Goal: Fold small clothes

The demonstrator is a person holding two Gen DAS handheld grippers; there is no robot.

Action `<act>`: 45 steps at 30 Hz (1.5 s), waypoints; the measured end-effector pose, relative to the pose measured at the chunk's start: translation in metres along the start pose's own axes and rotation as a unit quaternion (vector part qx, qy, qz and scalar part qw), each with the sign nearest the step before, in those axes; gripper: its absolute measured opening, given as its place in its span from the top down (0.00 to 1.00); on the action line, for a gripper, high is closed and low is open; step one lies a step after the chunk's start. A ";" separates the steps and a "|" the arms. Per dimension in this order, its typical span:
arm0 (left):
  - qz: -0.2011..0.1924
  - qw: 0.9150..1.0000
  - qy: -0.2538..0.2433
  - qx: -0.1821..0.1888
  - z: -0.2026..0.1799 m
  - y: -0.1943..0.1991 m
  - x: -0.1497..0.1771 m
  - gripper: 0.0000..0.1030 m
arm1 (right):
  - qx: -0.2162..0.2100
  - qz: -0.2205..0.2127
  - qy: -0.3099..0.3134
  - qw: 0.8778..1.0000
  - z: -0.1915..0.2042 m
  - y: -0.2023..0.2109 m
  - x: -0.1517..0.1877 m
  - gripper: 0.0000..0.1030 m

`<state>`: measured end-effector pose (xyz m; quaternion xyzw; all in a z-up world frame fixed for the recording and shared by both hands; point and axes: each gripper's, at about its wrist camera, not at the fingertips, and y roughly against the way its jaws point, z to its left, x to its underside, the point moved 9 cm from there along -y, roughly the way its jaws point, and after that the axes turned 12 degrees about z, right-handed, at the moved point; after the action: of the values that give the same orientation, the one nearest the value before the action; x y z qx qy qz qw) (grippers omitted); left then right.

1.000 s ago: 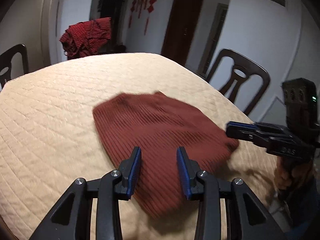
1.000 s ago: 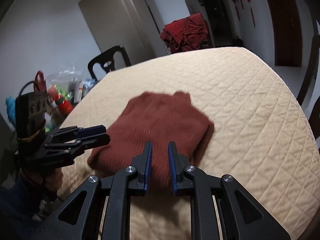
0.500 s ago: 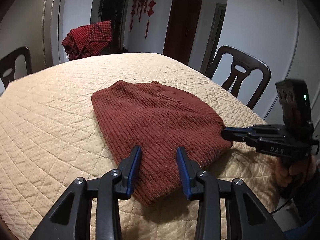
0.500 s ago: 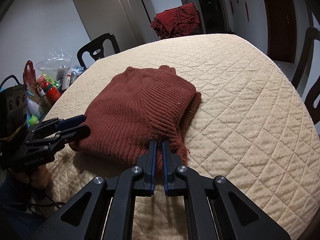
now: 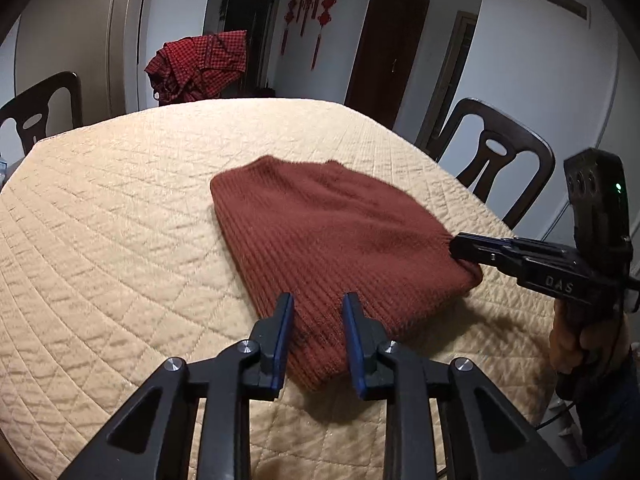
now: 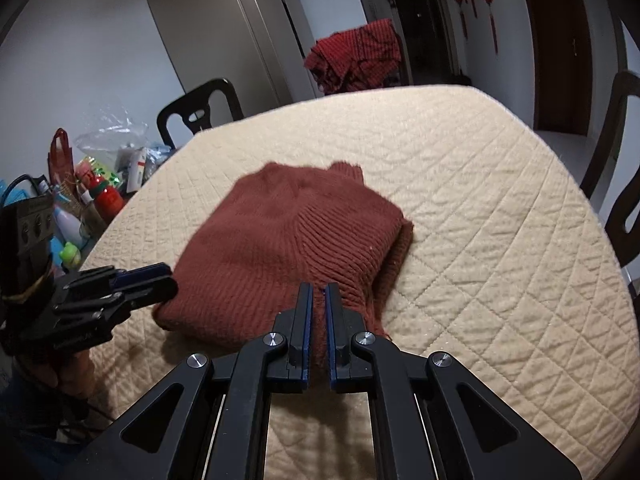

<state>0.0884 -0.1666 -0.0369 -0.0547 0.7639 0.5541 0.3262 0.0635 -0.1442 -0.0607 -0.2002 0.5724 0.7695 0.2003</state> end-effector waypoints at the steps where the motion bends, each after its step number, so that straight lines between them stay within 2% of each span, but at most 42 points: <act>1: -0.001 1.000 -0.001 -0.001 0.000 0.000 0.001 0.73 | 0.002 0.003 -0.001 1.000 -0.001 -0.003 0.002 0.96; 13: 0.007 1.000 0.010 0.005 0.002 -0.004 0.001 0.73 | -0.002 0.004 -0.010 1.000 -0.004 -0.003 0.004 0.96; 15: 0.009 1.000 0.015 0.007 0.003 -0.003 -0.001 0.73 | -0.005 0.005 -0.014 1.000 -0.004 -0.001 0.002 0.93; 26: -0.011 0.999 0.029 -0.013 0.017 0.004 -0.024 0.73 | -0.005 -0.024 -0.019 1.000 -0.004 0.012 -0.017 0.93; 32: 0.006 0.999 0.034 -0.017 0.023 -0.015 -0.028 0.73 | 0.004 0.012 -0.018 1.000 -0.007 -0.012 -0.014 0.93; 41: 0.002 0.999 0.044 -0.012 0.031 -0.010 -0.030 0.73 | -0.025 0.001 -0.042 0.999 -0.014 0.000 -0.019 0.93; 42: -0.001 0.999 0.049 -0.008 0.034 -0.009 -0.031 0.73 | -0.031 0.000 -0.050 0.998 -0.017 0.002 -0.020 0.87; 43: -0.004 0.998 0.059 -0.002 0.038 -0.007 -0.031 0.67 | -0.037 -0.001 -0.057 0.998 -0.020 0.001 -0.022 0.81; 44: -0.004 0.998 0.067 0.002 0.041 -0.008 -0.032 0.60 | -0.049 -0.003 -0.073 0.996 -0.025 0.001 -0.023 0.61; 45: -0.004 0.997 0.077 0.007 0.045 -0.009 -0.031 0.58 | -0.056 -0.003 -0.086 0.995 -0.030 0.000 -0.024 0.43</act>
<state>0.1367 -0.1393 -0.0347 -0.0978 0.7903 0.5419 0.2687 0.0864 -0.1748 -0.0558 -0.1464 0.5085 0.8139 0.2397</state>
